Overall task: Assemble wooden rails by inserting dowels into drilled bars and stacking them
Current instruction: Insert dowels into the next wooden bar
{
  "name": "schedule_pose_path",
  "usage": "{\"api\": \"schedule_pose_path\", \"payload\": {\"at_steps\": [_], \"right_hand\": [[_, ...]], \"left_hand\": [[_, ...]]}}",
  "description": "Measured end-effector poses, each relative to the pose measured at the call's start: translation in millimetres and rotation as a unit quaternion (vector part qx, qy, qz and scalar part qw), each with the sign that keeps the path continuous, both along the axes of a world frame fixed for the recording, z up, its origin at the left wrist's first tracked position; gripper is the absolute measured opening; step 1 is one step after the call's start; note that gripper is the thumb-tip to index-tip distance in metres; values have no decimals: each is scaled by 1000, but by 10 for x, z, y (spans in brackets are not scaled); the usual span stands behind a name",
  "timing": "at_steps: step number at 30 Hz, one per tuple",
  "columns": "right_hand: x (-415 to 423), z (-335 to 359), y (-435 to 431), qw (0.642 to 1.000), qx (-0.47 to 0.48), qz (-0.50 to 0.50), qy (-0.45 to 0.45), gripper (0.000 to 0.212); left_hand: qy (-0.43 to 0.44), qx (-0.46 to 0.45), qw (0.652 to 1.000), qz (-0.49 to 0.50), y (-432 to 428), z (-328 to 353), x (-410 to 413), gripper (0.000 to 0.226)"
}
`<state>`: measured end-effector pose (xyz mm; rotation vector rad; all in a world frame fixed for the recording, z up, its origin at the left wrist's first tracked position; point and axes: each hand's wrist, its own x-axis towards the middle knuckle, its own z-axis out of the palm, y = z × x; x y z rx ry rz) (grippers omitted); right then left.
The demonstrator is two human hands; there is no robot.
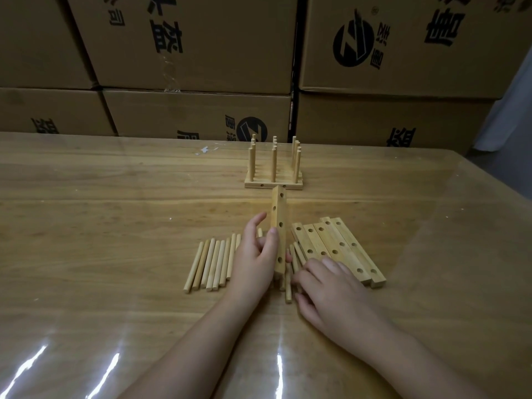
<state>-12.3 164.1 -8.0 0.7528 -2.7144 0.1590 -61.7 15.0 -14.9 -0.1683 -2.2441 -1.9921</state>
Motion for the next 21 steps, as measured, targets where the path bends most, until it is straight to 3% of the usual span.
{"api": "schedule_pose_path", "payload": {"at_steps": [3, 14, 17, 21], "right_hand": [[-6, -3, 15, 1000, -14, 2, 0, 9], [-56, -17, 121, 995, -48, 82, -43, 26], [-80, -29, 105, 995, -7, 95, 8, 16], [-105, -54, 115, 992, 65, 81, 72, 23]], "left_hand": [[6, -11, 1000, 7, -2, 2, -2, 35], [-4, -9, 1000, 14, 16, 50, 23, 31], [-4, -8, 1000, 10, 11, 32, 9, 31], [-4, -6, 1000, 9, 7, 25, 7, 33]]}}
